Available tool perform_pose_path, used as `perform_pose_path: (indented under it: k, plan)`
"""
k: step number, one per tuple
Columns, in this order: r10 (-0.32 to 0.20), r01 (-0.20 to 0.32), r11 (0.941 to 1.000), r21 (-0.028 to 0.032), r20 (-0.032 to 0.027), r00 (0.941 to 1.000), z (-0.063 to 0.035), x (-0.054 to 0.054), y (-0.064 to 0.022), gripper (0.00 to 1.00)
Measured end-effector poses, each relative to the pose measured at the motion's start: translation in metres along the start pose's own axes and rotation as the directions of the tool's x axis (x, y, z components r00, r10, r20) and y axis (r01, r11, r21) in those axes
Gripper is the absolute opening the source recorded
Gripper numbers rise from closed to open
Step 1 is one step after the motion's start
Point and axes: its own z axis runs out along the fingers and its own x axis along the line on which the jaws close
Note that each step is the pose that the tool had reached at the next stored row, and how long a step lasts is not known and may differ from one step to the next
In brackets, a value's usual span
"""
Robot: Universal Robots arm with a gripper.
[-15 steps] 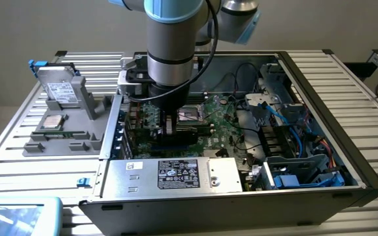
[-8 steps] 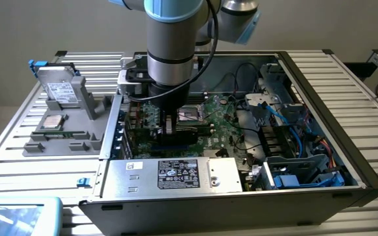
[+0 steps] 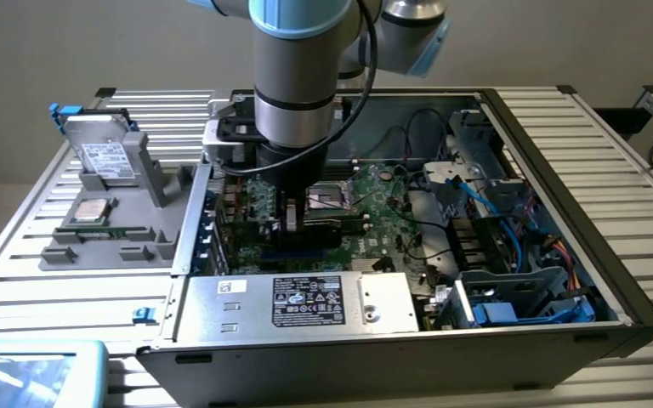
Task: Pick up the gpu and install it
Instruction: 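Insert the gpu into the slot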
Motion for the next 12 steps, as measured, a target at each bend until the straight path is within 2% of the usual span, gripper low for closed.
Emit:
perform_pose_path:
  k: [12]
  plan:
    - [0.022,-0.022,0.9998,0.0000,0.0174,0.9996,0.0001,0.0040,-0.0001,0.29]
